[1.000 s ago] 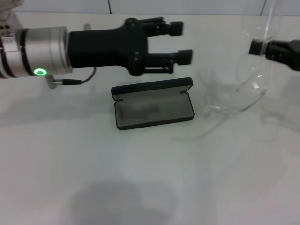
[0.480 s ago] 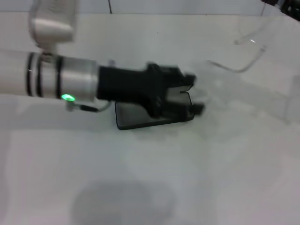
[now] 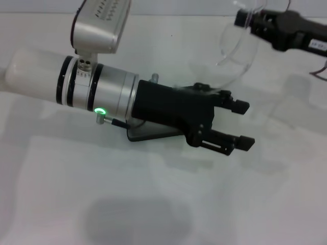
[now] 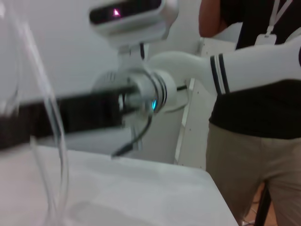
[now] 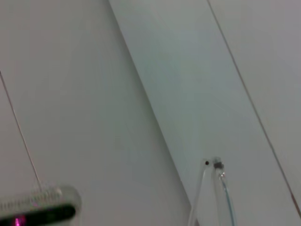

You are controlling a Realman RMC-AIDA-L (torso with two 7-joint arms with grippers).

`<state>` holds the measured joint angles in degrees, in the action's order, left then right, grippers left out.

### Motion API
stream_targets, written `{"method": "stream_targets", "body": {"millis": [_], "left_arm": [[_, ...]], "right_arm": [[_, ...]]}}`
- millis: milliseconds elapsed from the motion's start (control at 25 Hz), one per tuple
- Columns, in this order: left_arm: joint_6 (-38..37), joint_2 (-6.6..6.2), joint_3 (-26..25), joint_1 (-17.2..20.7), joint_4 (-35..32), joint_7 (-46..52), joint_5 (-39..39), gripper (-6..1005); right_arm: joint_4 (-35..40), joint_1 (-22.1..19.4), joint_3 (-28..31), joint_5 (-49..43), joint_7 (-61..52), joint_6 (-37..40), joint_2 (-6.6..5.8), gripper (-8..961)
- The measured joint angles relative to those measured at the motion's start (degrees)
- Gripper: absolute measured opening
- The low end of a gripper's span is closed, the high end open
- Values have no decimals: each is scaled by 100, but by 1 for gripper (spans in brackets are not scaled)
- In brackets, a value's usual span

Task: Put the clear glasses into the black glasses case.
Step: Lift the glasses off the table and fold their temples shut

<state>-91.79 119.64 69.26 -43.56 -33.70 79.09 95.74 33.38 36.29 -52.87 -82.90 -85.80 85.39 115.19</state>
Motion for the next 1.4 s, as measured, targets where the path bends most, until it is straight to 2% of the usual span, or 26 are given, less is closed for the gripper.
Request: {"method": "stream_targets", "body": {"millis": [200,480,760,1040,1400], "left_arm": [[0,-21,-30,-2,-11,1,-80,773],[0,-21,-41,-3,-60,-3,-101,773],[3,-20,-177,-3,-85,-5,-101,773],[4,-4,-185,-7,-85,-7,-101,773],[5,7,-185,-36,-84,-8,-100,773]], "right_arm": [[-1,22,-459,-176,-17,-187,-89,116],[0,166,-477,-1006,-267,-240,-195,116],[1,149,-493,-1256,-298,-207,-285,116],[-5,309,-500,-1875,-625,100,-311,116],[-7,419,-511,-2162,-655,412,-287,117]]}}
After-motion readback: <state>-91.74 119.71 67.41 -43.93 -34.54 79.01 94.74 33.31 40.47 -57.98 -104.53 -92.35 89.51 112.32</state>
